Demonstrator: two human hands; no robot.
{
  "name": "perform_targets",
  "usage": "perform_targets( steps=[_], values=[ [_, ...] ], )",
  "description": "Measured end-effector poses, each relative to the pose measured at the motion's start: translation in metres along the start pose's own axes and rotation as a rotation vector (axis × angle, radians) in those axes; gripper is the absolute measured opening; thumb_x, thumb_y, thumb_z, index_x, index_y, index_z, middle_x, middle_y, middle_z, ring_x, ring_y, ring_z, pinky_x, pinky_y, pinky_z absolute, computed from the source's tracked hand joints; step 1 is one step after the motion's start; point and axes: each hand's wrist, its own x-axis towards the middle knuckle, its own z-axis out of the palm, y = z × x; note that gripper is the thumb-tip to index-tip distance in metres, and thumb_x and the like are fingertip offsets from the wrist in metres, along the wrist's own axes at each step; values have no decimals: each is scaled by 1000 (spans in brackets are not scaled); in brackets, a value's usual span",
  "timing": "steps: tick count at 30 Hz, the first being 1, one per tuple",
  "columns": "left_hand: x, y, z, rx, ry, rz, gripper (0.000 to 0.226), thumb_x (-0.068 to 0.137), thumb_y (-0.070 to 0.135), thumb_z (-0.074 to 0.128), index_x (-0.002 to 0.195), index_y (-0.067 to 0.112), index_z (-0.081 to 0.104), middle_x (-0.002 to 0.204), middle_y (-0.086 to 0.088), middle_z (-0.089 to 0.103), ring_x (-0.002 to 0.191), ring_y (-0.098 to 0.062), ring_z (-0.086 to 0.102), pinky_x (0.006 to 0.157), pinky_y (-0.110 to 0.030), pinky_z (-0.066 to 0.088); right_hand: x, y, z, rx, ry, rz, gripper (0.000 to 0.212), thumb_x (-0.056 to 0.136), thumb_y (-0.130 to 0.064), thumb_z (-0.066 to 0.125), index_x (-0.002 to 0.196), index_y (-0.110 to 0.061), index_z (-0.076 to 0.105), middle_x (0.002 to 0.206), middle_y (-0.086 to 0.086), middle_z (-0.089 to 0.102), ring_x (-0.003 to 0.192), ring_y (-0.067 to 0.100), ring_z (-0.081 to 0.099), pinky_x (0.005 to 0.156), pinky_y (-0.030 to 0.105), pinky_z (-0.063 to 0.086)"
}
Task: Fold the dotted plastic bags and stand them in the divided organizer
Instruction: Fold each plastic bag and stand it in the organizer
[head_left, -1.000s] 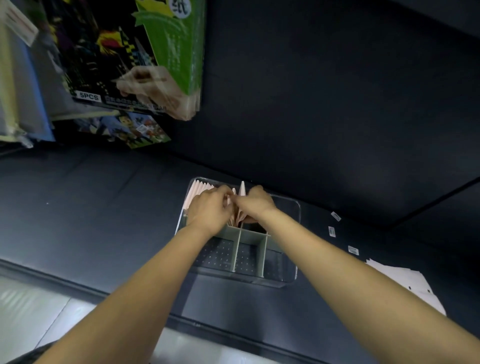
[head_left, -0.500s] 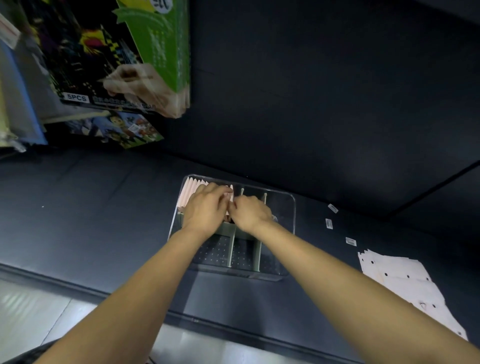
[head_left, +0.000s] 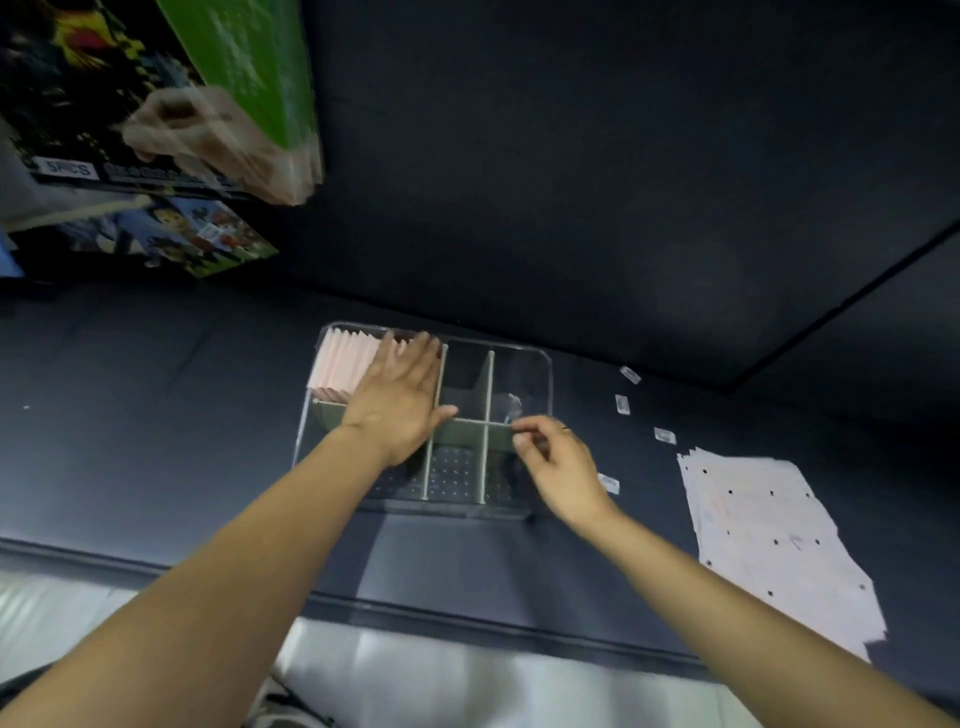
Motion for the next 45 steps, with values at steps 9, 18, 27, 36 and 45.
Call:
perform_targets(
  steps=[9,18,27,36,45],
  values=[
    [-2,100,-35,-318,239,201,52,98,38,40,143,12,37,154,-9,26,145,-25,15,117,-40,3,-56,144,-133,-84,304,368,30,93,-13,53,123,-7,54,124,14,53,114,30,51,98,35,40],
    [-44,190,20,-120,-76,119,50,96,48,37,143,29,35,158,1,13,147,-20,1,112,-54,-10,-120,264,-209,-392,-85,760,73,90,-60,42,150,-34,9,159,2,1,145,31,3,116,45,17],
    [-52,192,10,-240,41,151,40,72,17,80,108,2,68,125,-21,58,117,-42,53,100,-53,43,-141,229,-127,-660,-230,590,80,83,-77,17,147,-39,-11,158,6,-12,142,38,4,110,52,17],
    [-60,256,18,-312,-200,451,66,92,45,52,148,22,27,159,2,7,147,-19,2,118,-31,-1,-142,198,-124,-608,-397,280,91,81,-60,58,150,-32,5,158,8,-1,138,31,12,110,40,27],
    [-54,261,33,-401,-281,408,68,90,46,55,148,28,23,157,12,14,144,-8,13,115,-22,16,-142,187,-136,-432,-268,44,30,96,-36,49,119,-28,66,135,-6,54,121,14,44,97,19,34]
  ],
)
